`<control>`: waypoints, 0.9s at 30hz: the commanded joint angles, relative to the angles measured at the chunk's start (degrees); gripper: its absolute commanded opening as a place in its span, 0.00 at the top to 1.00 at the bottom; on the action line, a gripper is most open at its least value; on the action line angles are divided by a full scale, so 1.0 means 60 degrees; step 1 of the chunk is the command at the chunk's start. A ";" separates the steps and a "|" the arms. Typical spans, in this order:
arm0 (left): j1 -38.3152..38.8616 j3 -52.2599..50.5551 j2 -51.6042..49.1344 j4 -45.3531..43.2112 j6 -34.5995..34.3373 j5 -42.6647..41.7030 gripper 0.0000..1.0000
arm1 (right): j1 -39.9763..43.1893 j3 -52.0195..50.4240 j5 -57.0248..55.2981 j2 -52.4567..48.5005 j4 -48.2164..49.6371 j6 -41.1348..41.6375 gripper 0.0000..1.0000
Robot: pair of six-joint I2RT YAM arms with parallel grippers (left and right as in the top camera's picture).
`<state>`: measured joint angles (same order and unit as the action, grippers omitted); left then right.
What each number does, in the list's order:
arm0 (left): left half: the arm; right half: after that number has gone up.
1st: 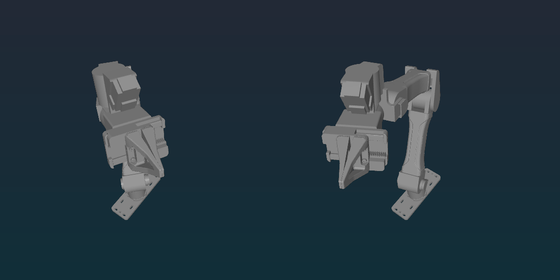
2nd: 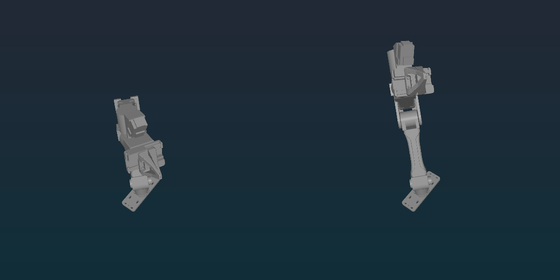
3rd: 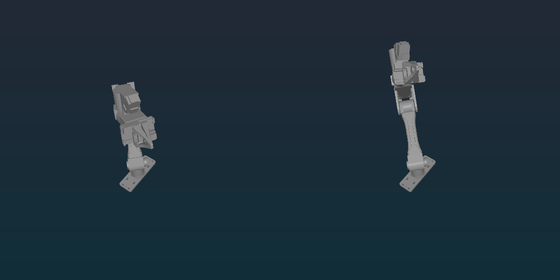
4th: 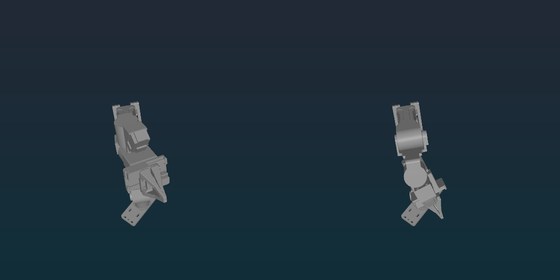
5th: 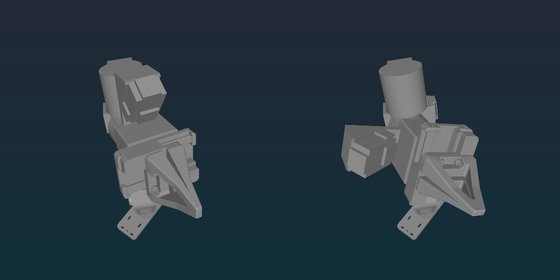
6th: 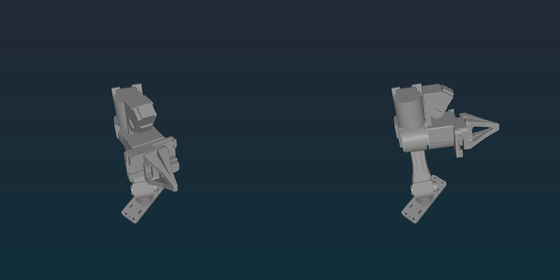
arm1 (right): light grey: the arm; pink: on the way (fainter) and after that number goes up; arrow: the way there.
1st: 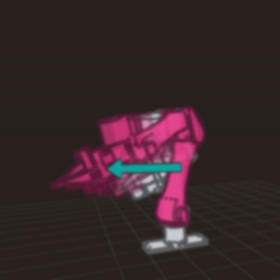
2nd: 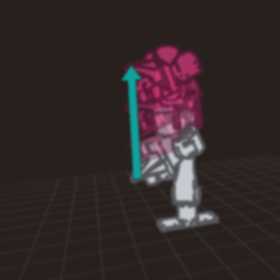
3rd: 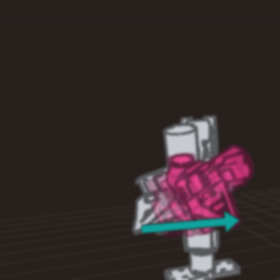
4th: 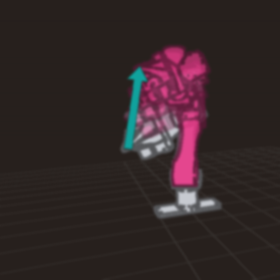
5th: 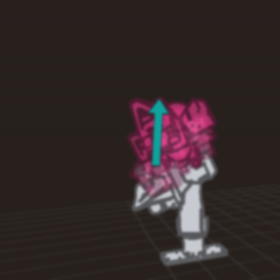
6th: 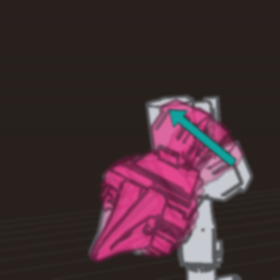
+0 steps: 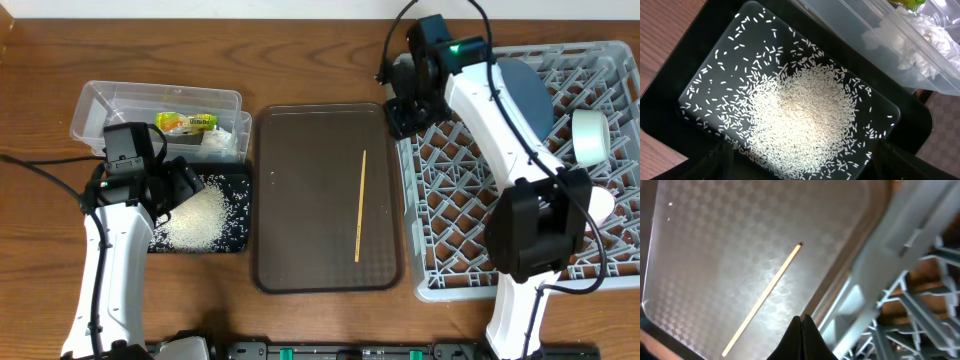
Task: Sort waste into correct bins and load items into the dishwasher rack
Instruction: 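Move the right gripper toward the wooden chopstick on the brown tray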
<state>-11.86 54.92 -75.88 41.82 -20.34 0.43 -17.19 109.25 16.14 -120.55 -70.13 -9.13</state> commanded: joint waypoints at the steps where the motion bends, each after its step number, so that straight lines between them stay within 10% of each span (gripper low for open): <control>1: -0.0033 0.0095 0.0047 0.0022 -0.0015 0.0113 0.09 | -0.0204 -0.0361 -0.0007 0.0193 -0.0004 -0.0164 0.99; 27: -0.0033 0.0095 0.0047 0.0022 -0.0018 0.0113 0.09 | 0.0255 -0.1155 -0.2929 0.0193 0.1268 0.0798 0.98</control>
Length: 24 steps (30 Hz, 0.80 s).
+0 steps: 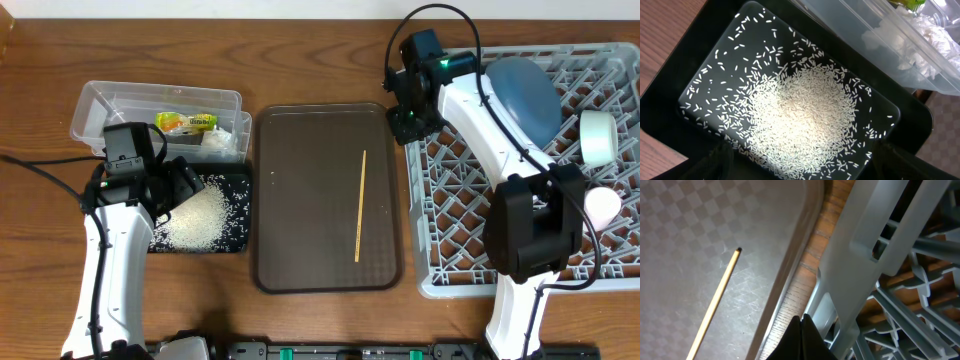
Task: Sort waste into correct bins and load items into the dishwasher rack
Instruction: 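Move the right gripper toward the wooden chopstick on the brown tray, then lower the right gripper and pinch the chopstick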
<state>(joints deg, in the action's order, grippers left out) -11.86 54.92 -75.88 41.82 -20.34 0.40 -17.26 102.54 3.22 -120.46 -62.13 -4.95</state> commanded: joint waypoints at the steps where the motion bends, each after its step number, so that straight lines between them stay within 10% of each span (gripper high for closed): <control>1: -0.0033 0.0095 0.0047 0.0025 -0.0015 0.0117 0.09 | 0.0244 -0.0036 -0.0674 0.0179 -0.0066 0.0102 0.98; 24: -0.0033 0.0095 0.0047 0.0022 -0.0018 0.0117 0.09 | -0.2004 -0.0838 0.1719 0.0182 -0.0288 0.2175 0.69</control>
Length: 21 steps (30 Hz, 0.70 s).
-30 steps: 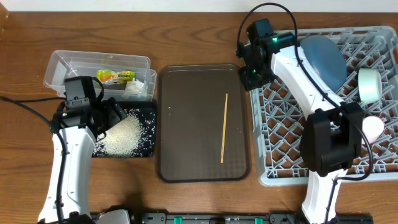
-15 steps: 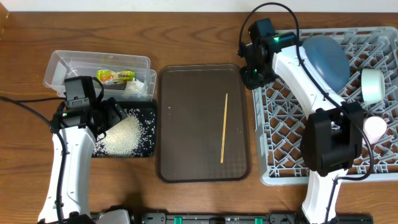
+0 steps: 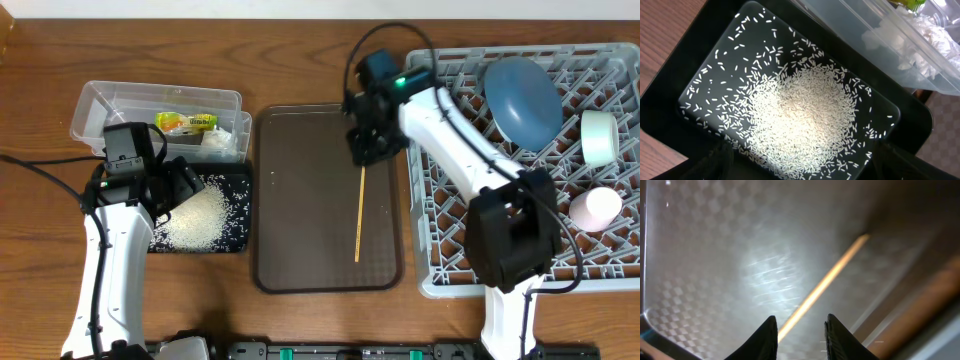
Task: Sort waste into correct bins and load items into the dishwasher rack
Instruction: 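Lower the right gripper and pinch the chopstick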
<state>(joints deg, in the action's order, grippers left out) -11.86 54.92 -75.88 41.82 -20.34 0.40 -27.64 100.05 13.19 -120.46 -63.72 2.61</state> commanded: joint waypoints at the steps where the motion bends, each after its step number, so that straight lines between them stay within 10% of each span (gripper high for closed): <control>1: -0.0033 0.0095 0.0047 0.0025 -0.0018 0.0117 0.09 | -0.0393 -0.0637 0.0051 0.0182 0.0025 0.1060 0.69; 15: -0.0033 0.0098 0.0047 0.0025 -0.0015 0.0117 0.09 | -0.1158 -0.3271 -0.1049 0.0182 0.1548 0.2637 0.72; 21: -0.0033 0.0095 0.0047 0.0022 -0.0015 0.0117 0.09 | -0.1158 -0.3373 -0.1453 0.0182 0.1676 0.2637 0.91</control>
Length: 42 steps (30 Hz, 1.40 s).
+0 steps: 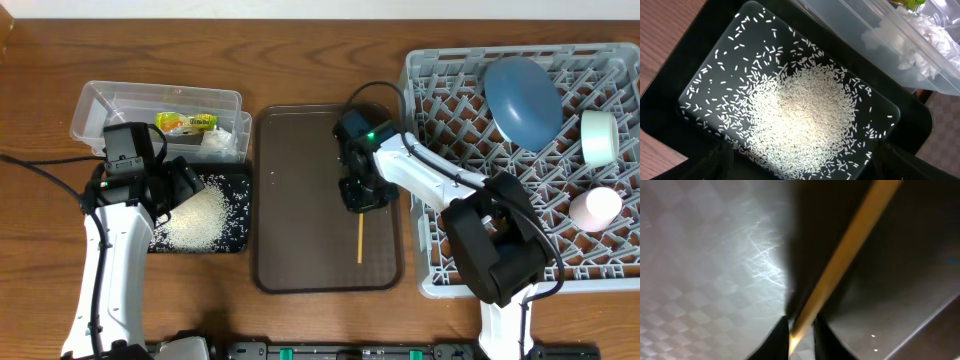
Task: Sort waste into correct bins and load items into the dishwasher rack
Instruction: 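Lower the right gripper and pinch the chopstick, then carry the chopstick to the rack's left edge and lower it in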
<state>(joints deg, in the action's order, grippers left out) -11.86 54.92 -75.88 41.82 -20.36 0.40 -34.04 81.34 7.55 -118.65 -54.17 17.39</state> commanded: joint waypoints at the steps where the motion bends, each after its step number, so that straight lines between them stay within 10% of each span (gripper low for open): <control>1: -0.0033 0.0095 0.0047 0.0022 -0.0015 0.0117 0.09 | -0.0091 -0.0255 -0.0514 -0.0120 0.0109 0.0175 0.91; 42: -0.0033 0.0095 0.0047 0.0022 -0.0015 0.0117 0.09 | 0.3359 0.0794 -0.1461 0.3075 -0.1428 -0.1231 0.98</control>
<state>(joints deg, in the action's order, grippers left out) -11.86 54.92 -75.88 41.82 -20.34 0.43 -14.46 88.38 -0.97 -100.16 -62.70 11.29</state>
